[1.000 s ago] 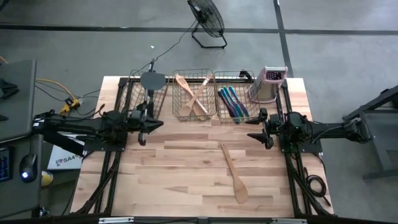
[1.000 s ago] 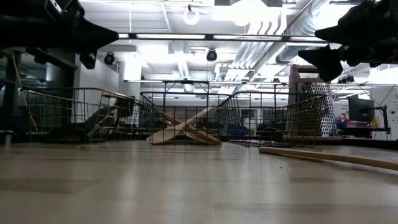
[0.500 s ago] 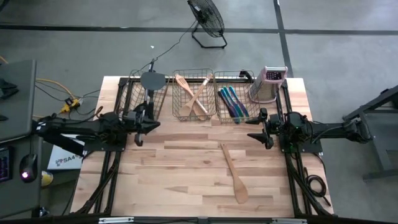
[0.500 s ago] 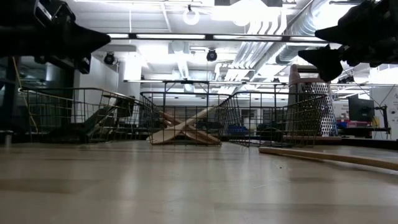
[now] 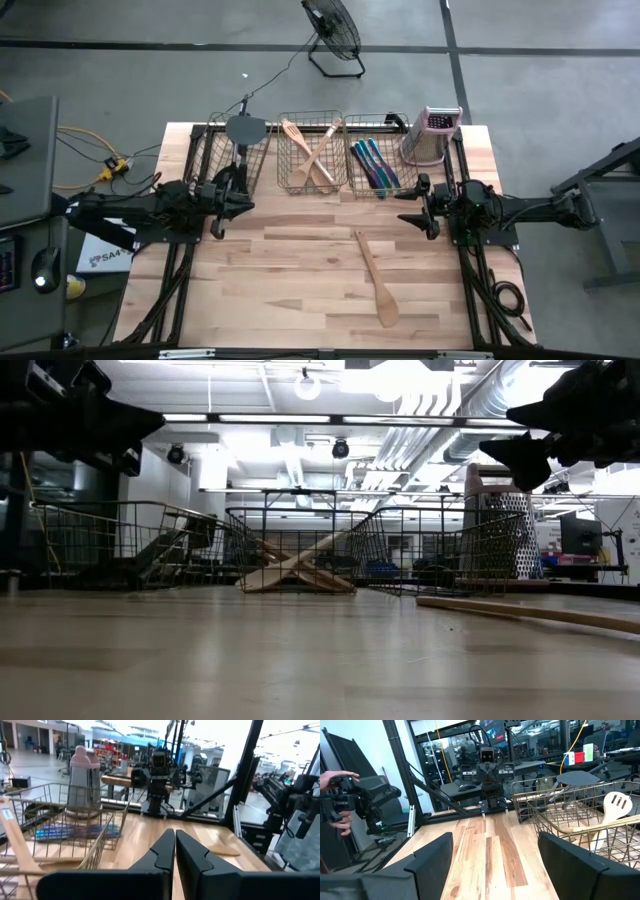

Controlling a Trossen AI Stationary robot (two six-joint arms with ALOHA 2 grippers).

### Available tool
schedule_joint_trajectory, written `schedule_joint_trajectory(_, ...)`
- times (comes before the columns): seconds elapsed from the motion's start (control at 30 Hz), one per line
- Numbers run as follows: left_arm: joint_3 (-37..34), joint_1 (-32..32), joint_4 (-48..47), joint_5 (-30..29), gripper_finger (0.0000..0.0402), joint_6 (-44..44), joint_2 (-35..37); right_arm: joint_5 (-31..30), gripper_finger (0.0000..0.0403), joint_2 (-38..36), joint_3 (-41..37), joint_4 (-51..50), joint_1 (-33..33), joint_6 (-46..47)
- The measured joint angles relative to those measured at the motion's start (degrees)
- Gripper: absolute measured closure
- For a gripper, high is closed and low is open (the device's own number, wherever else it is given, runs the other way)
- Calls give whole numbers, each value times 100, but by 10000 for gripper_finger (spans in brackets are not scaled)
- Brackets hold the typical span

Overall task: Pick & Place Kitchen Items
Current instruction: Put the brown serving spoon into the middle wire basket

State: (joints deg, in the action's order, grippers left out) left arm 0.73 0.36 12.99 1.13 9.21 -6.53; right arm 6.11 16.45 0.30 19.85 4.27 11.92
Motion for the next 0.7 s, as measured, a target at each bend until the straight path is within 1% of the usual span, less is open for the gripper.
schedule_joint_trajectory(0.17, -4, 0, -822, -2, 387, 0, 652, 0, 117, 0, -1, -2, 1, 0)
schedule_joint_trajectory(0.5, -11, 0, -1263, 68, 387, -154, 615, -2, 117, 0, -1, 0, 1, 0)
schedule_joint_trajectory(0.7, -15, 2, -1237, -39, 387, -167, 618, -2, 117, -2, 1, 0, 1, 0)
